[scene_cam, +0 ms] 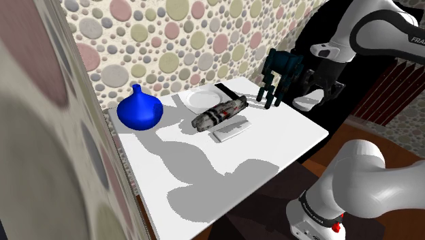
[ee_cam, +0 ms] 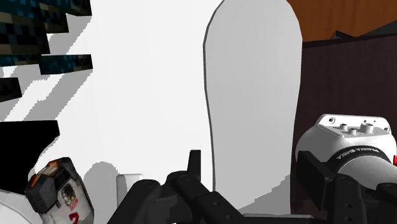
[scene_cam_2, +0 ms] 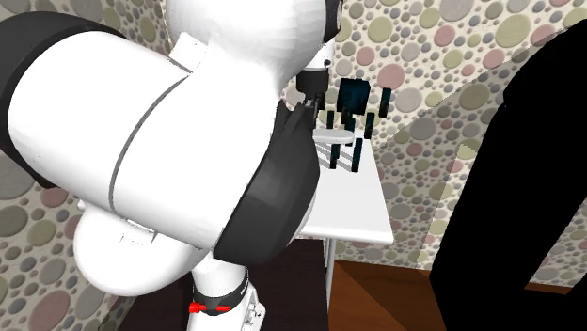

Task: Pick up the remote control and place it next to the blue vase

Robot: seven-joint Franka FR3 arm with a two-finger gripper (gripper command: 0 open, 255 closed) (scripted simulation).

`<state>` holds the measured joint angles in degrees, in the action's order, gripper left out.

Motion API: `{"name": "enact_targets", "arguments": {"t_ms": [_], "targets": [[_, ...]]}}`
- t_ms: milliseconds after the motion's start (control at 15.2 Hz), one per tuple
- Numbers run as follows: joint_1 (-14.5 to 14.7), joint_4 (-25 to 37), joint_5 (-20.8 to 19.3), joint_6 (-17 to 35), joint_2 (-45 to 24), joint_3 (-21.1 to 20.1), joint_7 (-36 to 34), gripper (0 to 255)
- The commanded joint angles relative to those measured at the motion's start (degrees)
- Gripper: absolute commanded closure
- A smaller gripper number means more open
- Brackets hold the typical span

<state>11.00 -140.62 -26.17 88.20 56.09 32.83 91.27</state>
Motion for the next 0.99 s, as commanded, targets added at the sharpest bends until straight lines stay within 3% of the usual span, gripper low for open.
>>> {"name": "enact_targets", "arguments": {"t_ms": [0, 594, 924], "targets": [[0.37, 1.77, 0.58, -1.16, -0.59, -0.49, 0.13, 255], [1.39, 8.95, 2.65, -6.4, -2.63, -2.56, 0.73, 255], [3.78, 7.57, 7.54, -4.25, -4.99, -7.76, -5.85, 255]]}}
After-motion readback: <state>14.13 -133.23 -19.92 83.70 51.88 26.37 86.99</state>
